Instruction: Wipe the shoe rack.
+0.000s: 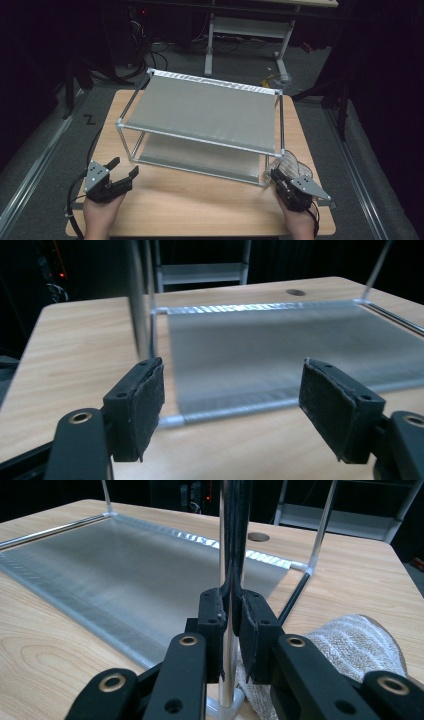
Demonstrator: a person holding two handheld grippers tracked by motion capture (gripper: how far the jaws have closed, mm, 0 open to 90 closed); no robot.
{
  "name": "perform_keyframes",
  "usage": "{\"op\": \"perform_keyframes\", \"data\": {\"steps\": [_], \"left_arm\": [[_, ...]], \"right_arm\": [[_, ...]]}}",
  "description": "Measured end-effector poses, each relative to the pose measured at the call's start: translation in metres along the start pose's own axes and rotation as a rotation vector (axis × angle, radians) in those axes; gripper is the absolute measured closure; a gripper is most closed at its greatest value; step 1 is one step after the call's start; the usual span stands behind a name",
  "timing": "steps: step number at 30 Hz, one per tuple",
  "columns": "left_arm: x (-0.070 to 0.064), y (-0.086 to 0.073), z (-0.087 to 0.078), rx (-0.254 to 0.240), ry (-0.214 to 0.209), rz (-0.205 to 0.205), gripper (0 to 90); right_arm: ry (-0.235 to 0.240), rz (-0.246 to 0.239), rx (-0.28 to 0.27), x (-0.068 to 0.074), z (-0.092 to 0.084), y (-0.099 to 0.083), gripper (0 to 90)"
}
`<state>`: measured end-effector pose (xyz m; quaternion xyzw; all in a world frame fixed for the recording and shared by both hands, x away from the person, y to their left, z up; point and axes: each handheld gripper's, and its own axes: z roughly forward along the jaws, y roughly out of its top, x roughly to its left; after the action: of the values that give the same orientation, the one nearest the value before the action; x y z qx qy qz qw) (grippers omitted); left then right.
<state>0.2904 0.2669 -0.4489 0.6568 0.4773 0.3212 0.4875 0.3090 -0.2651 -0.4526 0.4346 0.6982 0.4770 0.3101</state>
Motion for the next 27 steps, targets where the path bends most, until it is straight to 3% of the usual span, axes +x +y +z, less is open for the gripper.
{"op": "perform_keyframes", "data": {"steps": [10, 21, 24, 27], "left_arm": [[0.026, 0.014, 0.032, 0.011, 0.077, -0.007, 33.1], [0.039, 0.031, 0.05, 0.037, 0.119, -0.004, 62.6], [0.036, 0.031, 0.049, 0.042, 0.132, 0.011, 80.4], [0.03, 0.025, 0.038, 0.028, 0.141, 0.008, 80.8]], "right_arm": [[0.0, 0.001, -0.002, 0.0, 0.0, 0.0, 80.9], [0.0, -0.001, -0.003, -0.001, 0.001, 0.0, 81.0], [-0.002, -0.001, -0.003, 0.0, 0.002, 0.0, 81.0], [-0.011, 0.007, -0.003, -0.002, 0.005, 0.001, 80.9]]}}
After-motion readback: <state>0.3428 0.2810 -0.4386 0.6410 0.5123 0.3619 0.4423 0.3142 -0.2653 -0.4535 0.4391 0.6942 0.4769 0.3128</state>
